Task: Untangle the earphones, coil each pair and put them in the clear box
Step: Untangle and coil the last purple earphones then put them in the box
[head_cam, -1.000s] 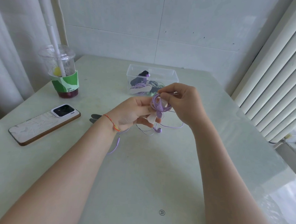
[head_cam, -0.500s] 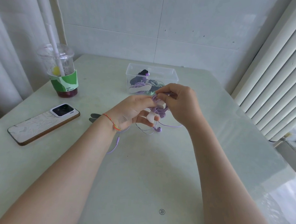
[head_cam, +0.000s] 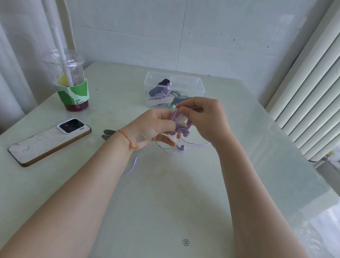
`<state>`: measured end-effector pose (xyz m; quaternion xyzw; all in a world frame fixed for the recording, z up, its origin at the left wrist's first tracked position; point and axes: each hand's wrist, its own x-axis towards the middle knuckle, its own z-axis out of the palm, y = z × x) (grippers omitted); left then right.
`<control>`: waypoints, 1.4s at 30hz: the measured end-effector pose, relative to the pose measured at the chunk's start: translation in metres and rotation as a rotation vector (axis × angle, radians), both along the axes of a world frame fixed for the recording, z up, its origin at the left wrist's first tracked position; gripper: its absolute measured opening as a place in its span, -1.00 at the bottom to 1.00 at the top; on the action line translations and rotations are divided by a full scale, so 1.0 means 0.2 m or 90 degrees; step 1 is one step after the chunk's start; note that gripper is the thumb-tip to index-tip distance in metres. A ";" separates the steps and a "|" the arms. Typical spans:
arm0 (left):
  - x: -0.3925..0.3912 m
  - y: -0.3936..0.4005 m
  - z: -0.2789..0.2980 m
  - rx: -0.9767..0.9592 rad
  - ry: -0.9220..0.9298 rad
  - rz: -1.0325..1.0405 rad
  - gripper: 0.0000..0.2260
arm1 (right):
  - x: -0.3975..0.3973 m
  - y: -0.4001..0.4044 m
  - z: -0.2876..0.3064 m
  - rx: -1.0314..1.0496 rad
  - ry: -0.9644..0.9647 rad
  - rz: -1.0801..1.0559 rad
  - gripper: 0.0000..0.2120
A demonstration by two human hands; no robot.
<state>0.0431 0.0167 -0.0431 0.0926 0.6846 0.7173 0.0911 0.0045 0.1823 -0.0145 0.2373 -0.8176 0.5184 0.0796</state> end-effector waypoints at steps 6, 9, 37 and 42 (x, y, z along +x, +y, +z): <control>0.00 0.02 0.00 -0.004 -0.002 -0.004 -0.71 | -0.01 0.02 0.00 -0.029 -0.040 -0.004 -0.91; 0.00 0.01 0.01 0.013 -0.009 -0.019 -0.75 | -0.02 0.03 0.00 -0.029 -0.045 -0.006 -0.91; 0.01 0.00 0.02 0.012 0.024 0.009 -0.60 | -0.03 0.05 -0.03 -0.181 -0.266 0.099 -0.90; 0.00 -0.01 0.02 -0.022 0.021 0.028 -0.63 | -0.03 0.05 -0.03 -0.168 -0.268 0.094 -0.89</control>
